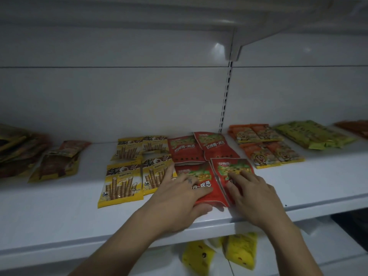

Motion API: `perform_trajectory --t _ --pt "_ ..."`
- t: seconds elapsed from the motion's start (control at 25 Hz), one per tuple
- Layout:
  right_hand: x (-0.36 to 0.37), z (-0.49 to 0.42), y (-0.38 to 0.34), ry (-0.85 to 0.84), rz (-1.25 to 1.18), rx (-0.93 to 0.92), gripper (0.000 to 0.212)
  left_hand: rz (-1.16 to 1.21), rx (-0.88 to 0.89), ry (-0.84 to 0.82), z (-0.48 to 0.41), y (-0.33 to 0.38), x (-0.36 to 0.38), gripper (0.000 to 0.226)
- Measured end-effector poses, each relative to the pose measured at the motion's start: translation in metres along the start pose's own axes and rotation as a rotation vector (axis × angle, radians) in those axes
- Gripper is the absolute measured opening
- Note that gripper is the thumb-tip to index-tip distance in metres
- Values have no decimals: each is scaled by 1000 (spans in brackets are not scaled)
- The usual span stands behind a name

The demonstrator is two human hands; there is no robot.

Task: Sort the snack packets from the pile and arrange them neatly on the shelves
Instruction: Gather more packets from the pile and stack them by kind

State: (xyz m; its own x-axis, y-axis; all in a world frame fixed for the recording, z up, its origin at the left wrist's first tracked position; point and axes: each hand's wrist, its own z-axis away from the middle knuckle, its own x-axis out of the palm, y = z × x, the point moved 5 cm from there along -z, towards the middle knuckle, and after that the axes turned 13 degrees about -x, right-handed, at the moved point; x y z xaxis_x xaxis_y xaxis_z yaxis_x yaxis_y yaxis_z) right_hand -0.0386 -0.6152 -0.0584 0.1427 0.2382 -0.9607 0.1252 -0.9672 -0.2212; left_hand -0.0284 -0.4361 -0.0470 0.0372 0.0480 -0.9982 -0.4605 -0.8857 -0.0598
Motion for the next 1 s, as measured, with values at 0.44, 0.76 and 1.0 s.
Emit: perform_trajectory --t 0.44,0.76,1.0 --pt "-2 -14 9 -60 -11 -59 45 -27 -90 -8 -11 9 -6 45" --pt "8 -38 12 -221 22 -136 49 -19 -102 -13 -12 8 -1 48" --pt "16 -61 8 -218 29 -153 48 7 -88 -13 -14 1 1 56"
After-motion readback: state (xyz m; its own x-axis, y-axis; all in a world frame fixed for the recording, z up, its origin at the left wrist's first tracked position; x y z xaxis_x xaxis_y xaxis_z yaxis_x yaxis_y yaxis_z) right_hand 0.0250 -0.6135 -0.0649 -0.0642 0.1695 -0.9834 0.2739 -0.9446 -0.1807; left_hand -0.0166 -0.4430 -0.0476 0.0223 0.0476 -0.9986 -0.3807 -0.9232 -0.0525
